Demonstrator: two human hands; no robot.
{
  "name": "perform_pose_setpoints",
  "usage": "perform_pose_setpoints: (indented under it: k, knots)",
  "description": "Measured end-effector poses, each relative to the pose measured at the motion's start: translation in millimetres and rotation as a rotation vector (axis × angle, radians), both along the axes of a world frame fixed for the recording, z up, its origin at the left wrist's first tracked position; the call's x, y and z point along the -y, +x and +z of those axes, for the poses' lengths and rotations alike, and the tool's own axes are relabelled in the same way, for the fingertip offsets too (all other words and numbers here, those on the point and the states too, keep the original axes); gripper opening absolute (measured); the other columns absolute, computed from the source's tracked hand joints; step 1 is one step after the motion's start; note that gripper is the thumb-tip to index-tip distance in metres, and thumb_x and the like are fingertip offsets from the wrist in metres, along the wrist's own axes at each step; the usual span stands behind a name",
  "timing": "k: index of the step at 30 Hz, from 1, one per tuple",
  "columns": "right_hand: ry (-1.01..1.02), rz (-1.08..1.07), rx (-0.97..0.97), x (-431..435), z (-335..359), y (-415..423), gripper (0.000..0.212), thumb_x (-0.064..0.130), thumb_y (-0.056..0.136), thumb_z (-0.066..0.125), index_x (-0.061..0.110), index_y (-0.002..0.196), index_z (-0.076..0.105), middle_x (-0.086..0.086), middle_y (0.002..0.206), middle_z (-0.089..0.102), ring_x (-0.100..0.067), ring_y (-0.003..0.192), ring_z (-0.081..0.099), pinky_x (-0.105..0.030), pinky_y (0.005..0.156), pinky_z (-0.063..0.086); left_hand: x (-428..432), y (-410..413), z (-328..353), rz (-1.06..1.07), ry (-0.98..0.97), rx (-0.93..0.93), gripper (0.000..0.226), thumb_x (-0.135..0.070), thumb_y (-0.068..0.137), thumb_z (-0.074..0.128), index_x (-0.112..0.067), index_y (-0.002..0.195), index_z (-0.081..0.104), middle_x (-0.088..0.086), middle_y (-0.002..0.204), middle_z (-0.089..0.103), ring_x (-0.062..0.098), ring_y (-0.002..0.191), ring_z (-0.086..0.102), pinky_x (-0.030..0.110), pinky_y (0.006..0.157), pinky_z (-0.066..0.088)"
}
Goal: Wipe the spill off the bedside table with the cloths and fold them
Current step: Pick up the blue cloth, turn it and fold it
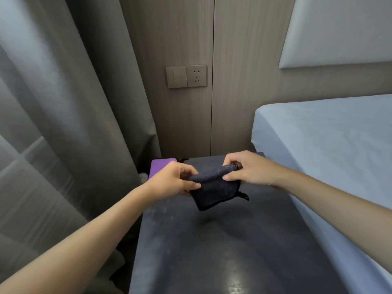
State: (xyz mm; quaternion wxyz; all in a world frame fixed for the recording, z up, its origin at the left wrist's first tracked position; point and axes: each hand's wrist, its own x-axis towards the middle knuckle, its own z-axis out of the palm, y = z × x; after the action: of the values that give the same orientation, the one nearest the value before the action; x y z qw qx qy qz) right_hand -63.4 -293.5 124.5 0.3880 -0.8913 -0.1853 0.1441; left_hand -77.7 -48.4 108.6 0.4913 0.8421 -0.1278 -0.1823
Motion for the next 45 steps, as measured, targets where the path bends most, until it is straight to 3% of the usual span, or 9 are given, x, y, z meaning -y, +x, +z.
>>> perform_pose_setpoints:
  k: [8, 16, 19, 22, 24, 29, 33, 36, 45]
  knots:
    - [-0.046, -0.038, -0.113, 33, -16, 40, 0.025, 0.003, 0.095, 0.062, 0.017, 0.113, 0.072, -0.002, 0.103, 0.074, -0.017, 0.097, 0.068, -0.037, 0.088, 0.056, 38, 50, -20, 0.038, 0.102, 0.095, 0.012, -0.004, 0.089, 0.071, 0.002, 0.099, 0.070, 0.021, 0.092, 0.070, 0.024, 0.082, 0.068, 0.043, 0.077, 0.061]
    - [-0.065, -0.207, 0.418, 91, -9, 112, 0.040, -0.007, 0.088, 0.060, 0.017, 0.116, 0.076, -0.003, 0.107, 0.076, 0.001, 0.095, 0.063, -0.010, 0.085, 0.042, 117, 119, -25, 0.228, 0.214, 0.756, 0.019, -0.005, 0.092, 0.062, -0.007, 0.108, 0.071, 0.011, 0.101, 0.073, 0.028, 0.095, 0.067, 0.040, 0.083, 0.054]
    - [-0.250, -0.196, 0.567, 115, -47, 119, 0.045, -0.009, 0.090, 0.060, 0.012, 0.130, 0.068, -0.016, 0.143, 0.058, -0.024, 0.131, 0.054, -0.022, 0.106, 0.033, 140, 126, -58, 0.084, 0.371, 0.900, 0.026, 0.006, 0.088, 0.060, 0.002, 0.112, 0.068, 0.022, 0.117, 0.068, 0.040, 0.114, 0.062, 0.050, 0.095, 0.050]
    - [-0.654, 0.041, 0.341, 129, -97, 104, 0.054, -0.003, 0.095, 0.053, 0.020, 0.144, 0.055, -0.015, 0.157, 0.042, -0.033, 0.144, 0.039, -0.037, 0.117, 0.022, 155, 112, -105, -0.249, 0.619, 0.840, 0.033, 0.004, 0.087, 0.054, 0.000, 0.117, 0.067, 0.021, 0.123, 0.065, 0.039, 0.124, 0.054, 0.047, 0.105, 0.041]
    - [-0.784, 0.081, 0.263, 132, -121, 90, 0.061, -0.001, 0.090, 0.051, 0.025, 0.146, 0.053, -0.011, 0.156, 0.045, -0.032, 0.140, 0.043, -0.037, 0.116, 0.022, 158, 102, -129, -0.307, 0.634, 0.764, 0.036, -0.009, 0.085, 0.051, 0.002, 0.116, 0.066, 0.021, 0.125, 0.063, 0.038, 0.123, 0.053, 0.047, 0.103, 0.040]
    - [-0.543, -0.225, 0.510, 120, -127, 88, 0.044, 0.029, 0.073, 0.046, 0.027, 0.100, 0.081, -0.002, 0.117, 0.074, -0.030, 0.113, 0.061, -0.039, 0.105, 0.036, 156, 106, -131, -0.233, 0.556, 0.820, 0.054, -0.042, 0.078, 0.040, -0.005, 0.101, 0.072, 0.013, 0.130, 0.065, 0.032, 0.122, 0.056, 0.044, 0.098, 0.040]
    - [-0.647, -0.209, 0.413, 91, -152, 100, 0.055, 0.031, 0.103, 0.034, 0.018, 0.156, 0.033, -0.011, 0.162, 0.034, -0.026, 0.151, 0.027, -0.041, 0.123, 0.015, 168, 117, -133, -0.275, 0.656, 0.761, 0.050, -0.037, 0.097, 0.036, -0.015, 0.140, 0.049, 0.003, 0.155, 0.043, 0.026, 0.145, 0.035, 0.044, 0.116, 0.024]
    - [-0.737, -0.170, 0.279, 92, -169, 107, 0.059, 0.036, 0.107, 0.020, 0.024, 0.161, 0.001, -0.003, 0.170, 0.002, -0.022, 0.156, -0.002, -0.042, 0.124, -0.005, 167, 122, -146, -0.275, 0.747, 0.743, 0.054, -0.039, 0.102, 0.033, -0.020, 0.152, 0.034, 0.001, 0.164, 0.027, 0.022, 0.151, 0.020, 0.044, 0.122, 0.014]
    - [-0.789, -0.083, 0.256, 111, -165, 141, 0.060, 0.039, 0.106, 0.014, 0.026, 0.159, -0.013, 0.002, 0.170, -0.012, -0.021, 0.155, -0.015, -0.051, 0.123, -0.012, 187, 144, -159, -0.234, 0.773, 0.590, 0.061, -0.043, 0.106, 0.017, -0.017, 0.159, 0.001, 0.003, 0.168, -0.004, 0.017, 0.154, -0.009, 0.040, 0.125, -0.003]
